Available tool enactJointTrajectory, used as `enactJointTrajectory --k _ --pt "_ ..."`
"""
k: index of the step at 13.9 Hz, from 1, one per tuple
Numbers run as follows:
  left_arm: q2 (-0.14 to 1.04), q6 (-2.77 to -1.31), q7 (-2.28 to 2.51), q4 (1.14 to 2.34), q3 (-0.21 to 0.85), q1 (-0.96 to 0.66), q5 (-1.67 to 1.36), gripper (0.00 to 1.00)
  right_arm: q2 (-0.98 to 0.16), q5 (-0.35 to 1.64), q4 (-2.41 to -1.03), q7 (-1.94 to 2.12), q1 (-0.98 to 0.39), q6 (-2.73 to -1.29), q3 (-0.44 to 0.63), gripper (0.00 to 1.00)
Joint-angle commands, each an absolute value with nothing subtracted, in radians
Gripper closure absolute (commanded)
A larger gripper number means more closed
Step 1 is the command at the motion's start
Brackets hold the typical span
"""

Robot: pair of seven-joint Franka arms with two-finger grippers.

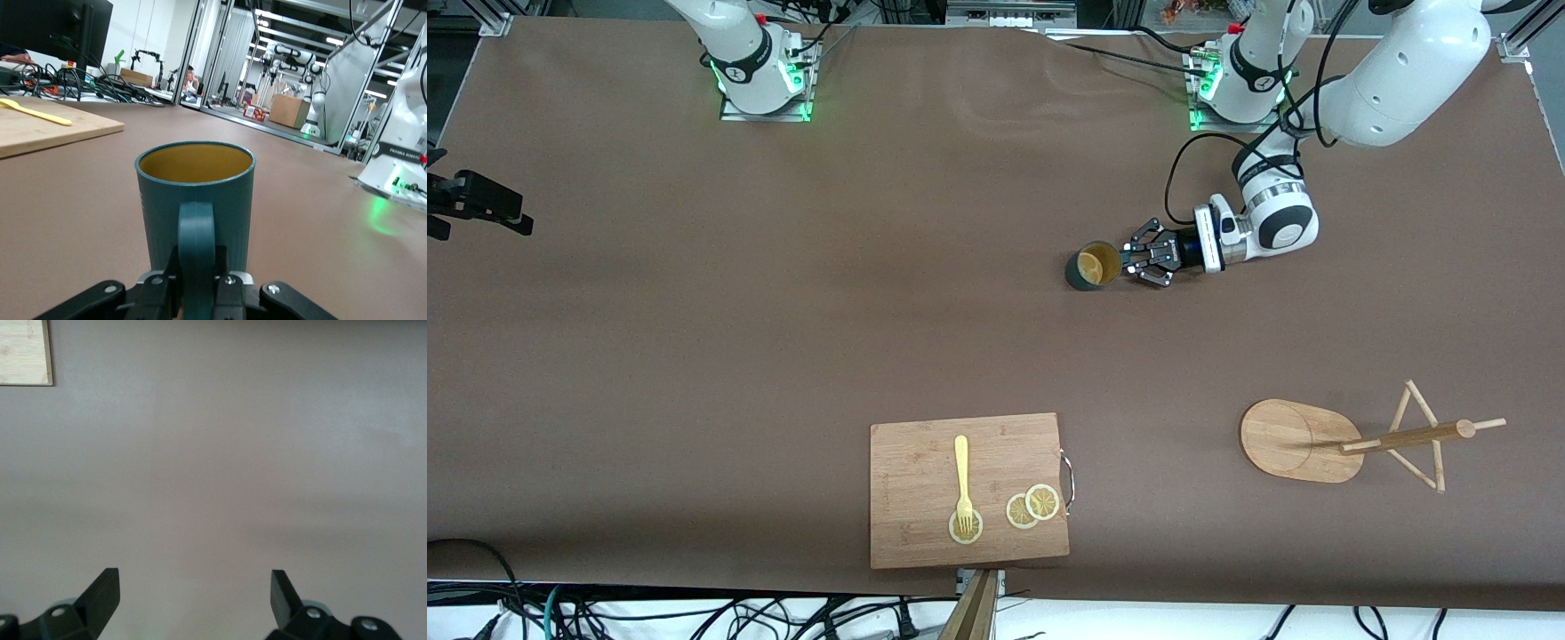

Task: Pass cup and hang on rack
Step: 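Lift the mug by its handle with the left gripper toward the rack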

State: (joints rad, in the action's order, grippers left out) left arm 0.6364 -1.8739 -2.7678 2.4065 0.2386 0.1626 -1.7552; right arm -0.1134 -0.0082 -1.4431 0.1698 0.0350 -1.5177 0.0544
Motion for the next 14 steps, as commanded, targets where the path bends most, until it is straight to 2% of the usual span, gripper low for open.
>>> enactJointTrajectory --k 1,9,14 --pt "0.635 -1.798 -2.909 2.433 0.25 0.219 -1.801 0.9 -0.114 0.005 -1.436 0.178 0.048 -1.505 0.051 0.0" --pt "0.512 -1.766 -2.567 2.43 0.241 0.276 -1.766 0.91 -0.114 0.003 -1.436 0.179 0.046 -1.511 0.051 0.0" --pt "0.43 -1.747 -2.314 2.41 0.244 0.429 -1.56 0.91 -0.114 0.002 -1.436 0.179 0.046 -1.511 0.051 0.0"
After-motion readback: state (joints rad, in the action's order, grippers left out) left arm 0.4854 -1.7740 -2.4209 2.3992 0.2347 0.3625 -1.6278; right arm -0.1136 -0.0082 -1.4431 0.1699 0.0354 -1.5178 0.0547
